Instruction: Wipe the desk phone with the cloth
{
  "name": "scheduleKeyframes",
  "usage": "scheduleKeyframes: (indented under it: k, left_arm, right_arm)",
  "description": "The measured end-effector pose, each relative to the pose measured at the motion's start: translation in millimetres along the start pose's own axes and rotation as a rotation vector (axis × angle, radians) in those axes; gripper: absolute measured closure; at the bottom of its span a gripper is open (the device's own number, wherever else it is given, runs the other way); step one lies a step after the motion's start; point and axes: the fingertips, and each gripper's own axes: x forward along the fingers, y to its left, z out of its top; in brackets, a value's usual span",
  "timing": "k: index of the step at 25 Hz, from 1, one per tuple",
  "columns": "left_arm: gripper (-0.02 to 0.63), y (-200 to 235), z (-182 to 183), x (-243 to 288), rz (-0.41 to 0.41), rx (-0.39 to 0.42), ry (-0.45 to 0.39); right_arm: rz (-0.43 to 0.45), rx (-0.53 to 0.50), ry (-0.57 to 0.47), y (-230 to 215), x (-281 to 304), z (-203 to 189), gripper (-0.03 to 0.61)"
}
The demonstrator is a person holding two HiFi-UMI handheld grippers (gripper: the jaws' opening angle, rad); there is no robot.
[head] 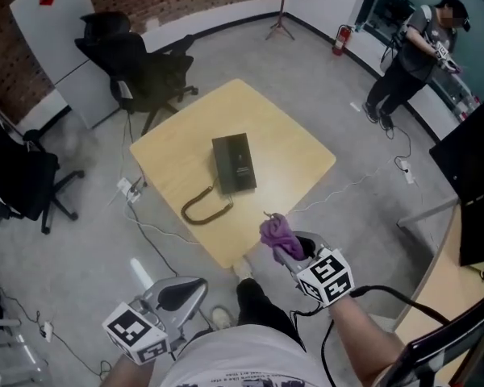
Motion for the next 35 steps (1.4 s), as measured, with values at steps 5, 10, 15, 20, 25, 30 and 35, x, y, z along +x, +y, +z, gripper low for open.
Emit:
scheduleKeyframes:
  k: [5, 10, 15, 20, 25, 30, 35]
  left_arm:
    - [0.611, -20, -35, -37, -0.019, -0.024, -0.011]
    - [0.611, -47, -51, -50, -0.046, 0.009, -0.002]
    - [0.611, -72, -56, -56, -0.030, 0.054, -0.012]
    - [0.611, -108, -63, -46, -0.010, 0.040, -0.024]
    - [0.611, -149, -72, -36, -0.009, 0.032, -0.026]
    - [0.611, -184, -83, -32, -0.005, 0.044, -0.009]
    - [0.611, -206, -97, -27, 0.009, 0.042, 0.006]
  right_arm:
    - [-0.018, -0.016, -0.027, 74, -48, -10, 0.456]
    - [-0.030, -0.049, -0.050, 113, -86, -13, 0.456]
    - [-0.033, -0.046, -0.122, 131, -123, -6, 0.456]
    - [-0.028, -0.070, -0.158, 135, -162, -16, 0.456]
    - [-0.016, -0.098, -0.200, 137, -194, -24, 0.456]
    - [0.016, -0.099, -0.230, 148, -217, -37, 0.456]
    - [0.038, -0.134, -0.237, 157, -233, -52, 0.456]
